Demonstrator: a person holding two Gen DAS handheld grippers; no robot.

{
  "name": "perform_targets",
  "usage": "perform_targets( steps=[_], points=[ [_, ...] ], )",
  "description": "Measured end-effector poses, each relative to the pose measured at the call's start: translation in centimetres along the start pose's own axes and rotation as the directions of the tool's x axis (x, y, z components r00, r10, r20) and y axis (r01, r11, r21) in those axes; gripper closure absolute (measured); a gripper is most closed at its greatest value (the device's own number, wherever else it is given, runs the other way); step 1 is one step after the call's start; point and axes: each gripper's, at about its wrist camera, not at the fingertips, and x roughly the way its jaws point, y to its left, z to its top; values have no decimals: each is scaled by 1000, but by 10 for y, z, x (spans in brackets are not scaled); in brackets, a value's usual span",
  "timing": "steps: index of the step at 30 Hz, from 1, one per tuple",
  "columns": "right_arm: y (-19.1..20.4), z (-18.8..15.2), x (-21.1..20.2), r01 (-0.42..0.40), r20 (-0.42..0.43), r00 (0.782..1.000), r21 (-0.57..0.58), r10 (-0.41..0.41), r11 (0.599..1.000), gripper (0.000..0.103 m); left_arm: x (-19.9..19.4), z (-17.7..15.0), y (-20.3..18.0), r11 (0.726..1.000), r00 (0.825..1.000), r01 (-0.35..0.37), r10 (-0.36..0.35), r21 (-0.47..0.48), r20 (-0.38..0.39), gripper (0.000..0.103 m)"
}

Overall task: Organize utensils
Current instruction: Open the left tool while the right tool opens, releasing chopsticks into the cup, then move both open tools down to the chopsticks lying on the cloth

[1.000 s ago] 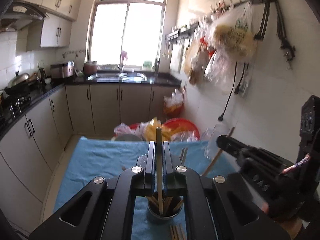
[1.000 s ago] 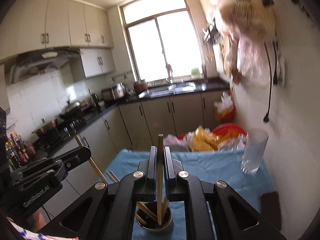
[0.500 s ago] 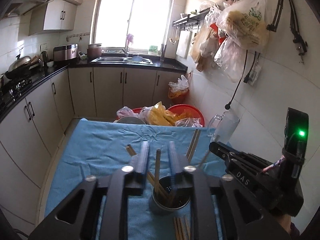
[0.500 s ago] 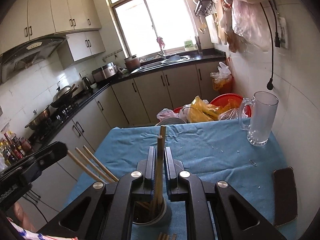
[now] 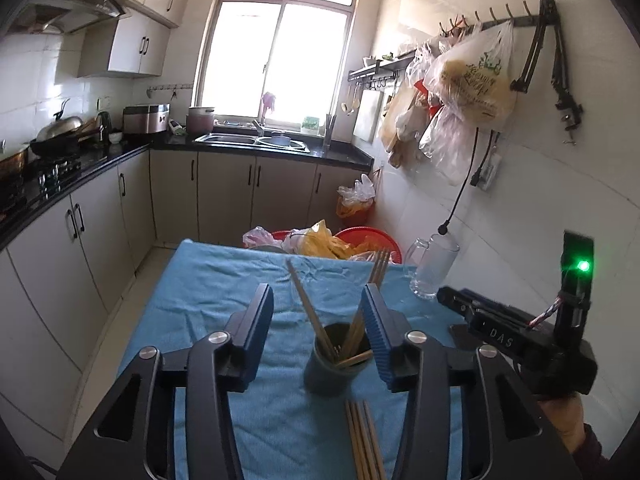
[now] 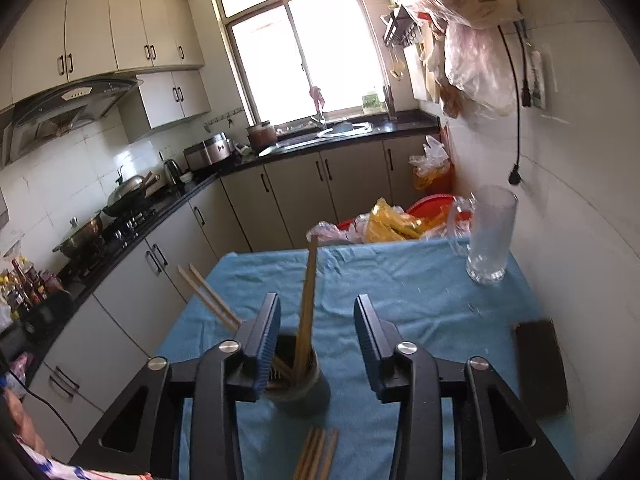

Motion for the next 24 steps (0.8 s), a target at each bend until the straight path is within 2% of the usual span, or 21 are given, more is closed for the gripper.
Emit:
perform_targets(
  steps=[6,10,13,17,24],
  points=[
    [-14,-61,2,19,-128,992,-7,-20,1000,60,-8,-47,13,999,998,3,-5,-36,-68,53],
    [-15,-113,14,-2,-245,969,-23,-4,1000,60,4,-88,20,999,989,-3,-4,-48,-148,53],
    [-9,-147,21,-28,-308,951,-59,8,998,60,18,-121,24,998,976,-17,3,-59,-220,53],
    [2,-176,33,-48,-365,931,-88,13,995,60,39,-156,31,995,946,-13,-21,-103,-324,53],
    [10,-194,51,-11,-381,923,-157,-50,987,66,61,-177,15,999,922,10,-29,-49,-386,53]
  ],
)
